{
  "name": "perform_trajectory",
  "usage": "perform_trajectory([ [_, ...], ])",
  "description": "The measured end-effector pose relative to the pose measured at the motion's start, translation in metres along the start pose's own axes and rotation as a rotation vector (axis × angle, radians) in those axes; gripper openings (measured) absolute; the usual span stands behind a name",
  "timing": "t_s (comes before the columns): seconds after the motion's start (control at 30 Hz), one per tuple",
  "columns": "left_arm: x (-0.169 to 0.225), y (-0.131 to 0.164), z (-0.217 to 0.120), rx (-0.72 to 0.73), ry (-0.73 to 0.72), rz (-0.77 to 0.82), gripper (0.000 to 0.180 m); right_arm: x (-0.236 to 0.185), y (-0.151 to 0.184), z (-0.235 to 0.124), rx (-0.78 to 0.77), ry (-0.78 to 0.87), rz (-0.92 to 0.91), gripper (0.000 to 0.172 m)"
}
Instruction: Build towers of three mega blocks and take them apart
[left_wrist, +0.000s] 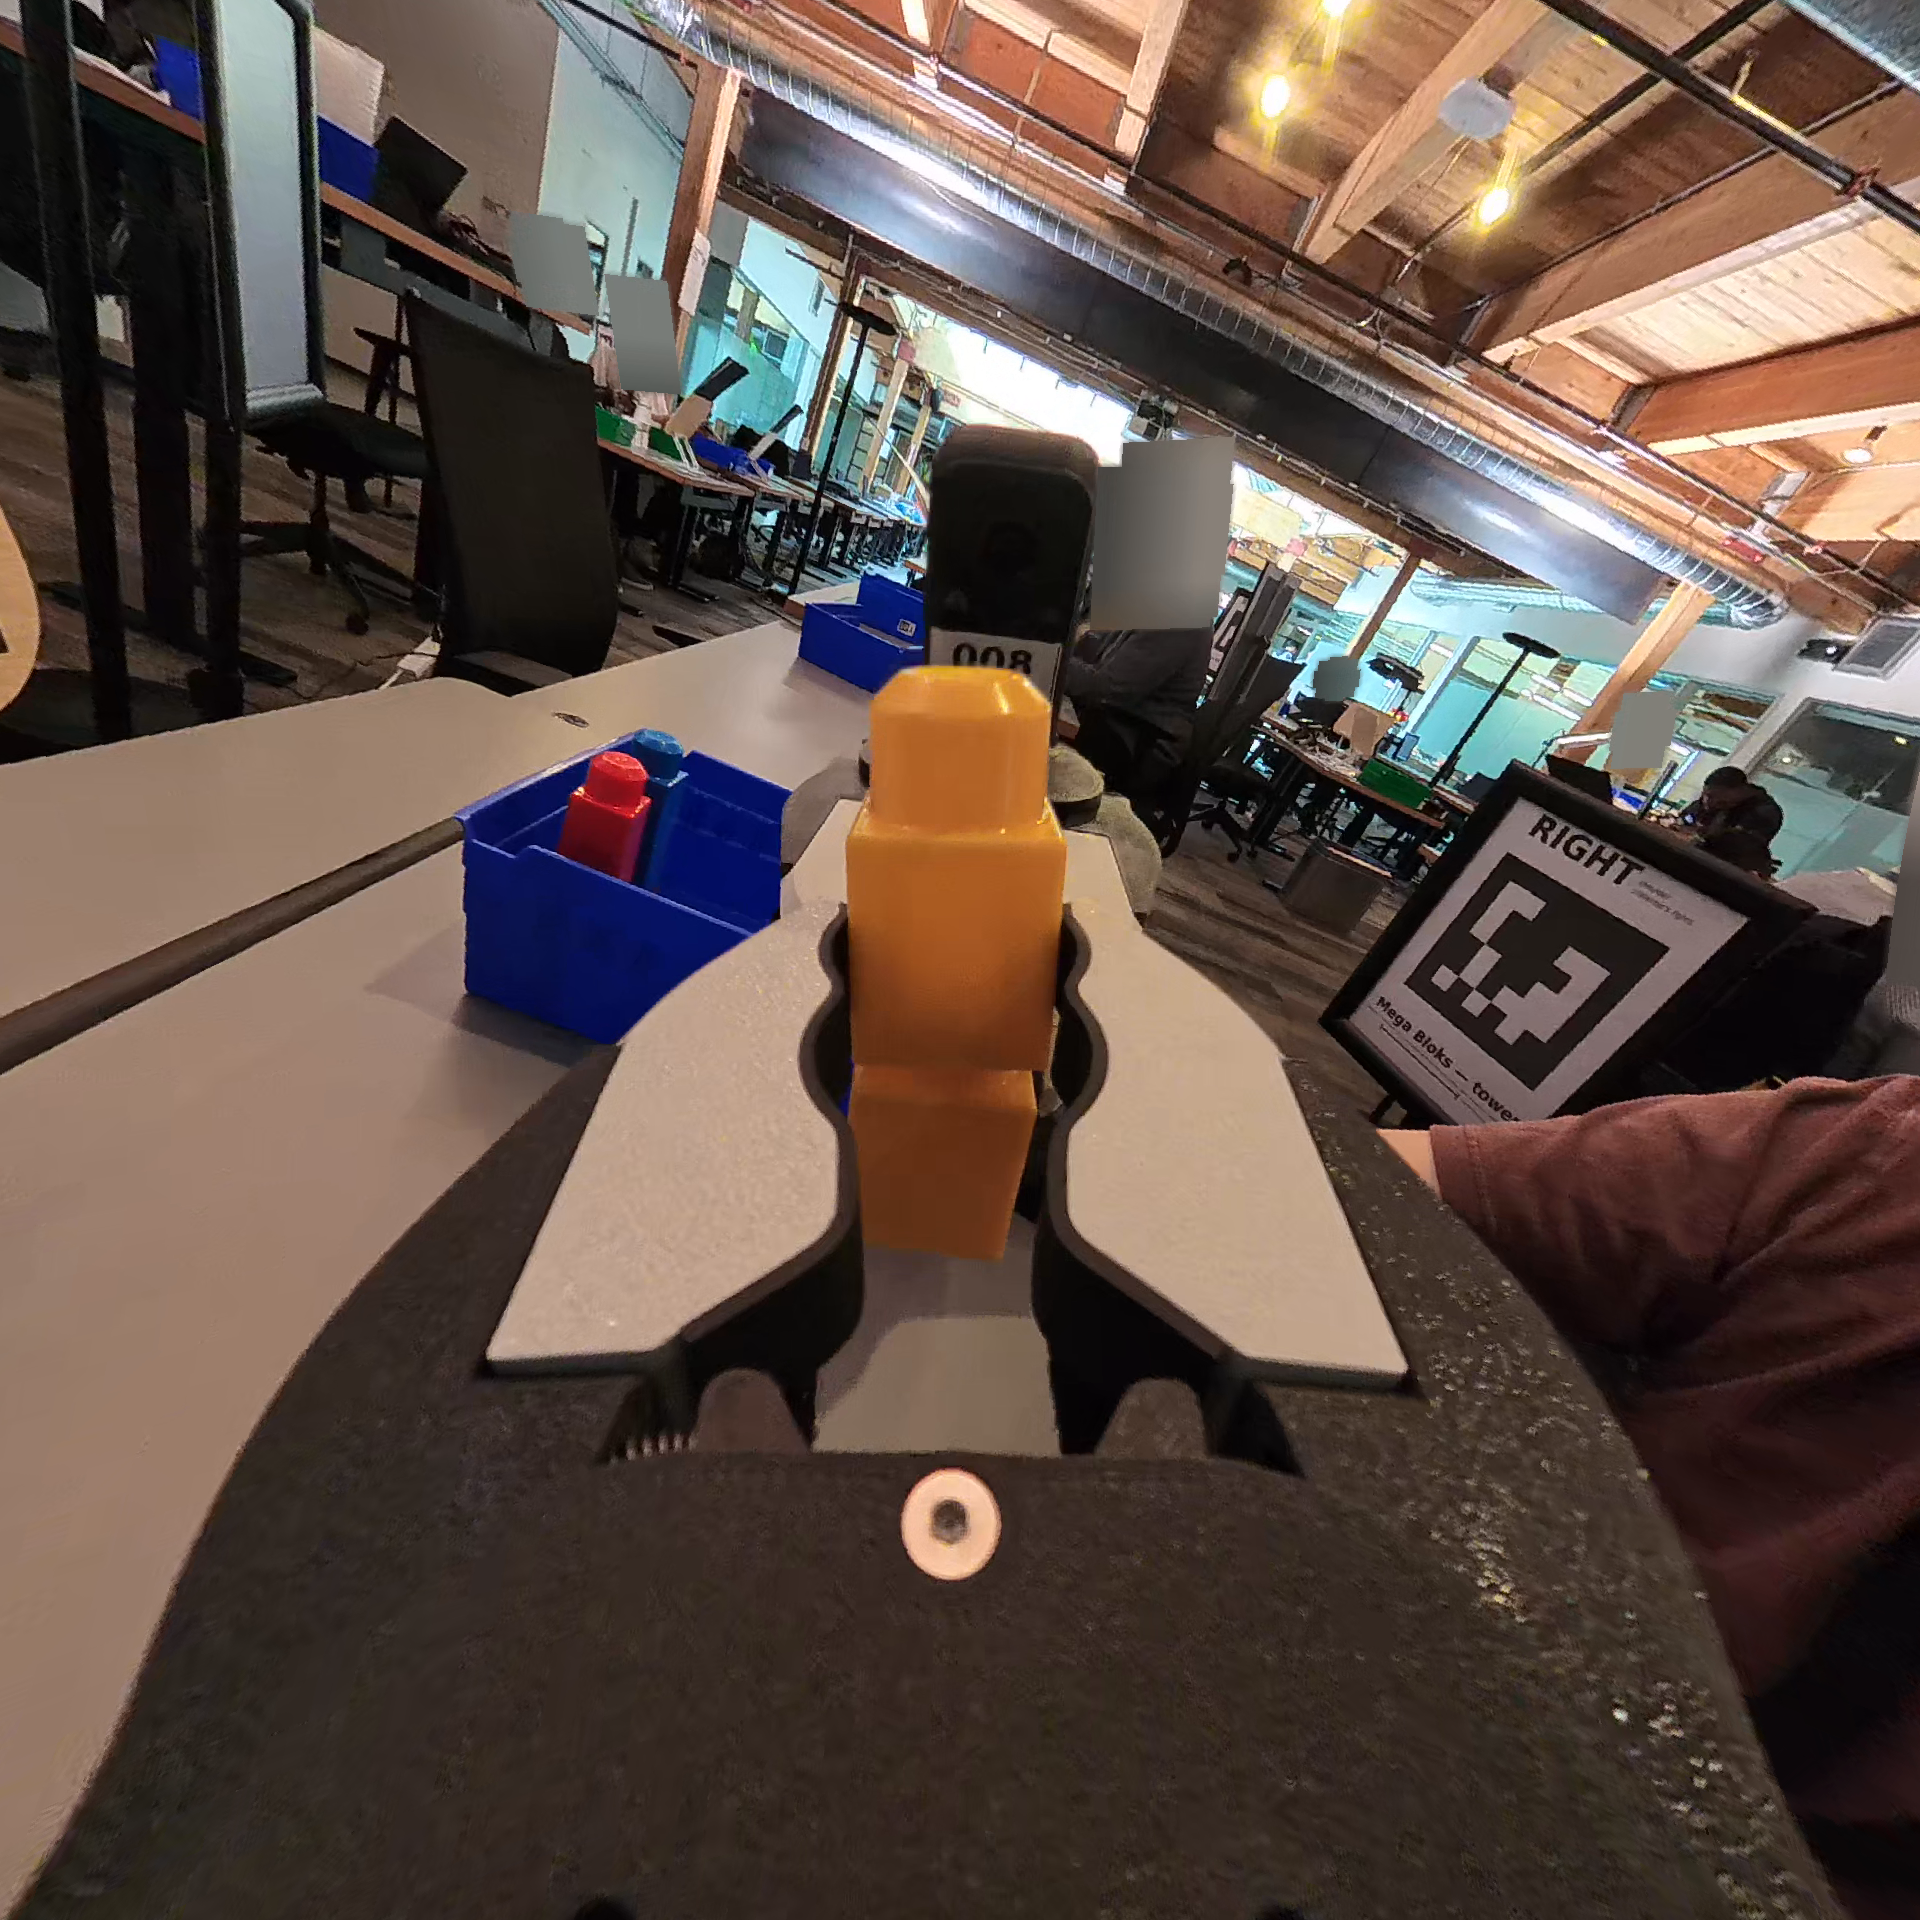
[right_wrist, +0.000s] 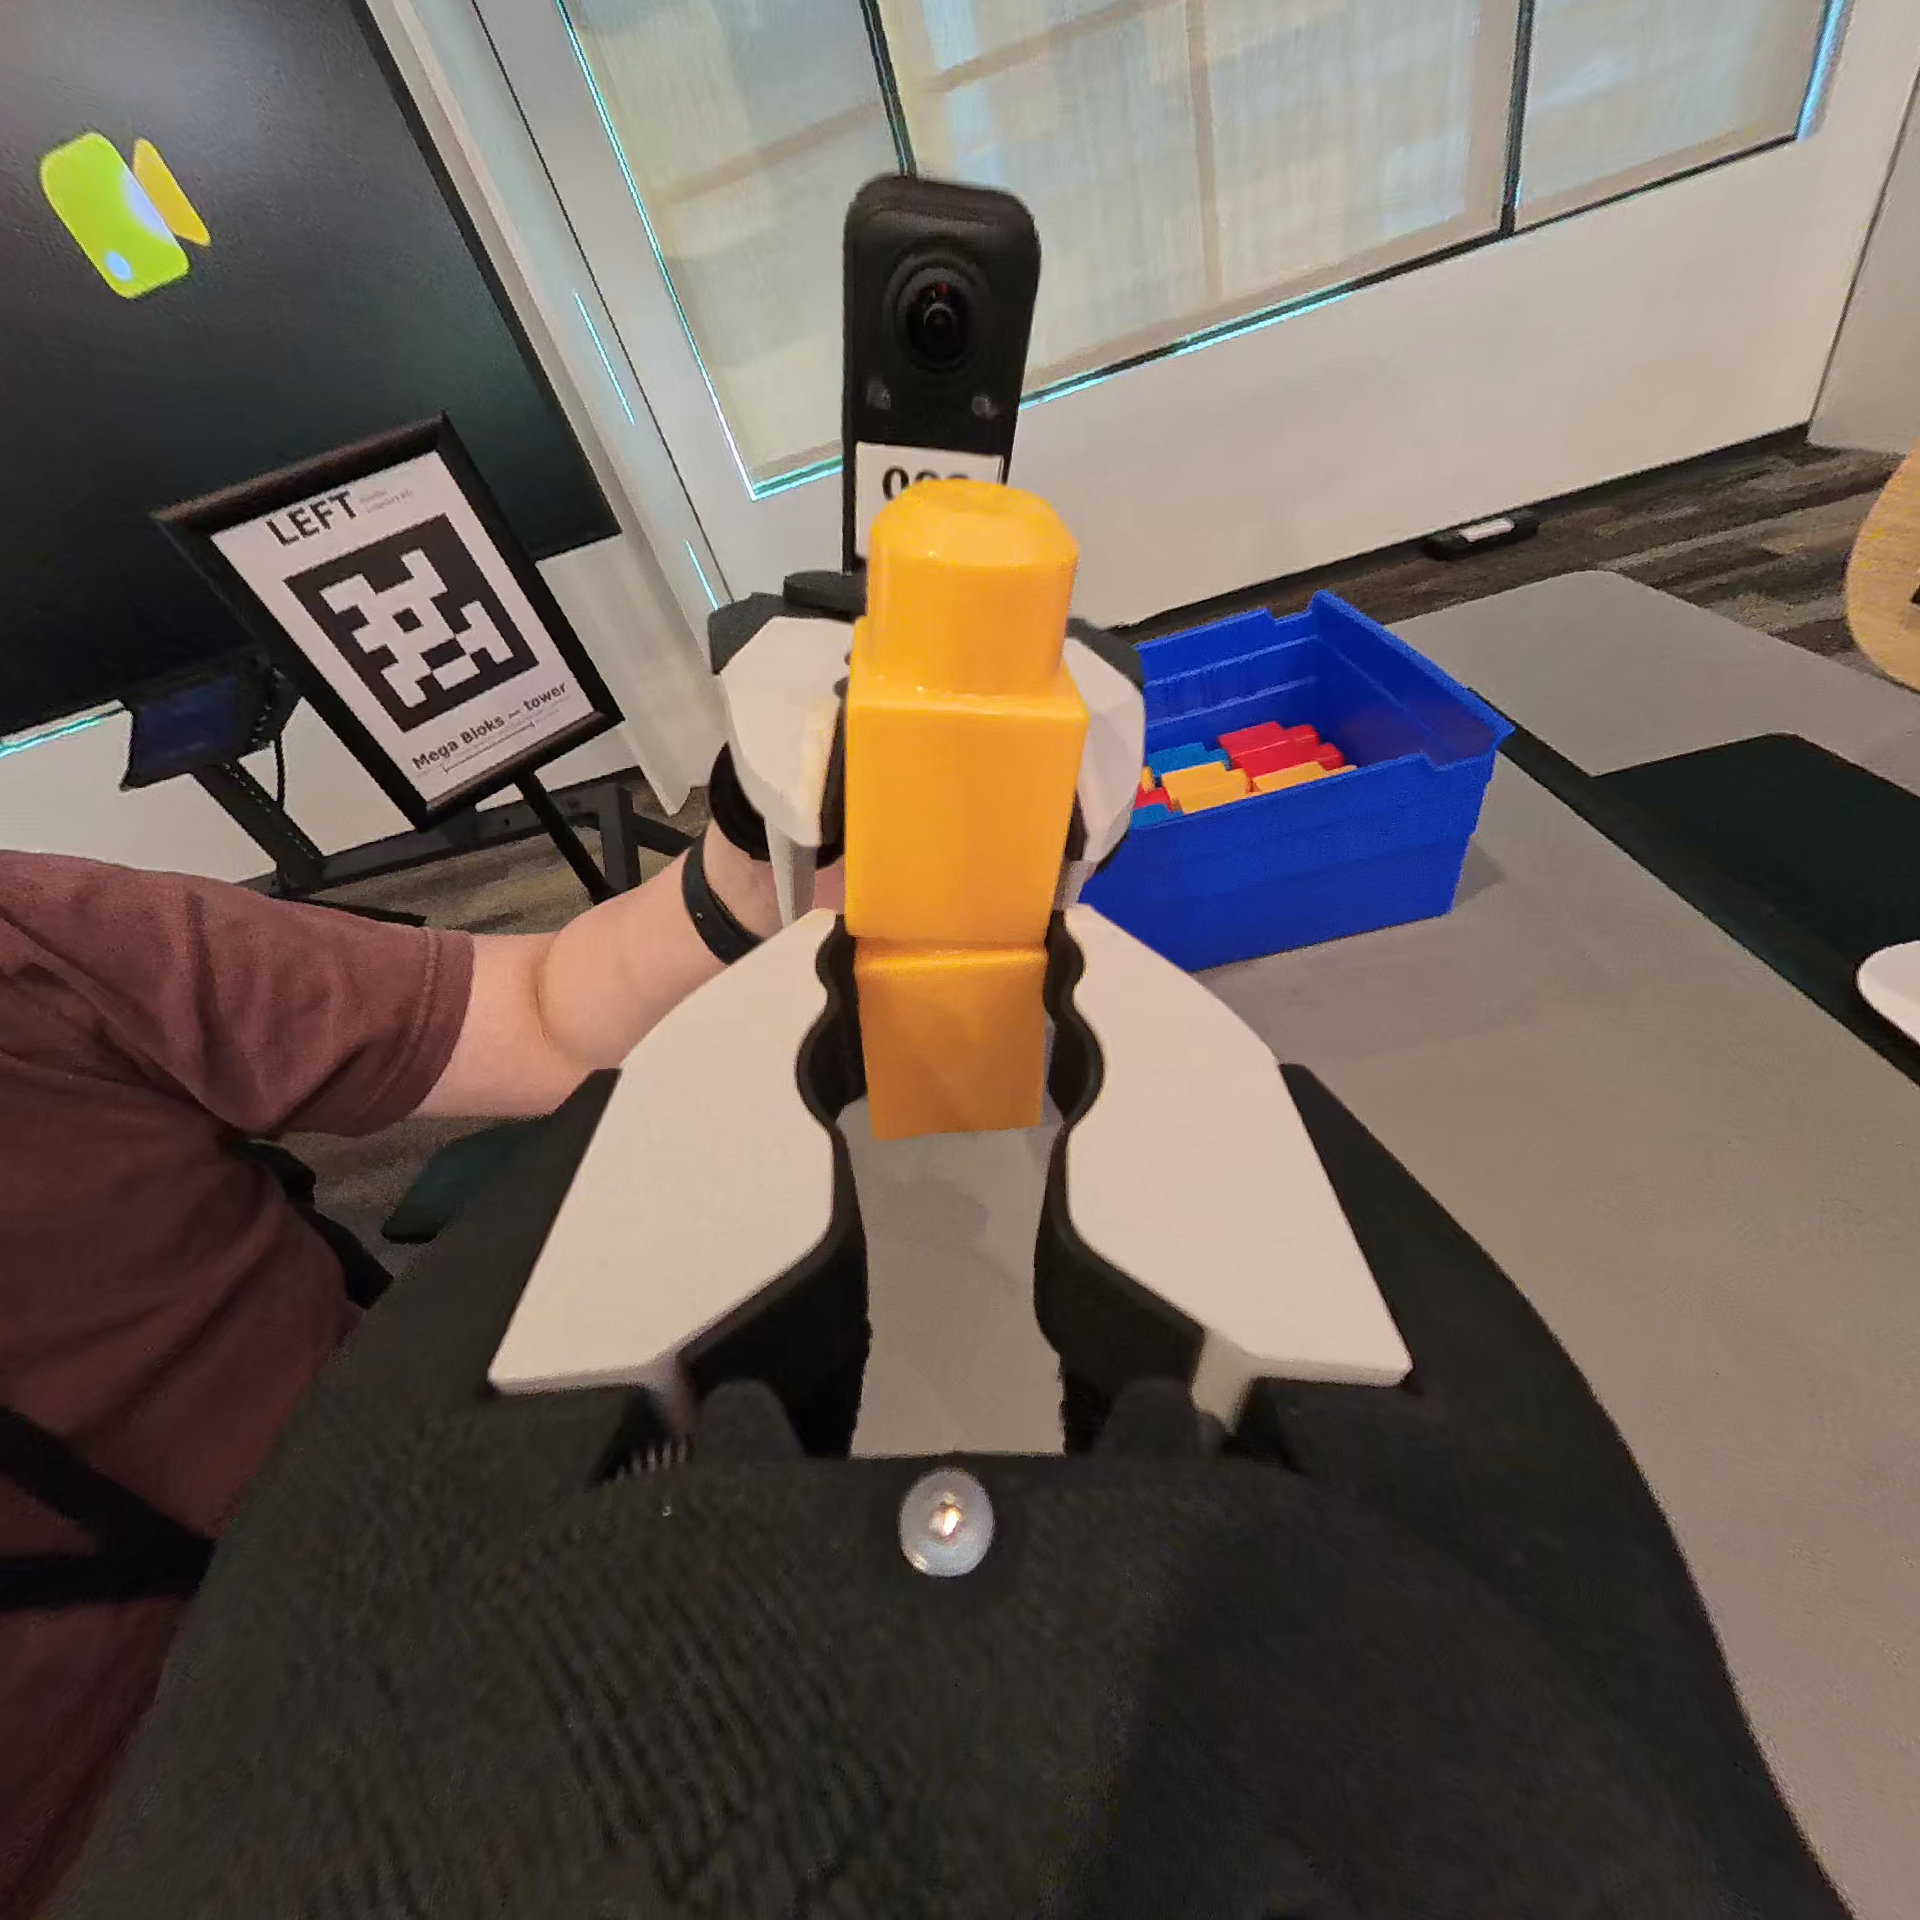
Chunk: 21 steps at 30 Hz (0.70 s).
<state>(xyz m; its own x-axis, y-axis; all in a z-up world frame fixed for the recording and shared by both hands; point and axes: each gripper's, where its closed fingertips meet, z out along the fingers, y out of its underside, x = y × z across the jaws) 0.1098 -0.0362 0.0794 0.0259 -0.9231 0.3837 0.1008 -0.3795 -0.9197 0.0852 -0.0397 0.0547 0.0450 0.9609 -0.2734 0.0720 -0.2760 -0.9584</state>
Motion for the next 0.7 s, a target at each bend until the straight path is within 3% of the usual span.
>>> perform_trajectory([
  [0.23, -0.003, -0.002, 0.000, 0.036, -0.020, 0.026, 0.036, 0.002, -0.006, -0.001, 0.094, -0.050, 0.079, 0.036],
  [0.53, -0.008, 0.013, 0.000, -0.091, -0.043, 0.042, 0.036, 0.007, 0.007, -0.001, -0.046, 0.039, -0.002, 0.036],
  [0.7, -0.006, 0.010, 0.000, -0.078, -0.050, 0.029, 0.036, 0.005, 0.004, -0.001, -0.021, 0.014, 0.017, 0.036],
])
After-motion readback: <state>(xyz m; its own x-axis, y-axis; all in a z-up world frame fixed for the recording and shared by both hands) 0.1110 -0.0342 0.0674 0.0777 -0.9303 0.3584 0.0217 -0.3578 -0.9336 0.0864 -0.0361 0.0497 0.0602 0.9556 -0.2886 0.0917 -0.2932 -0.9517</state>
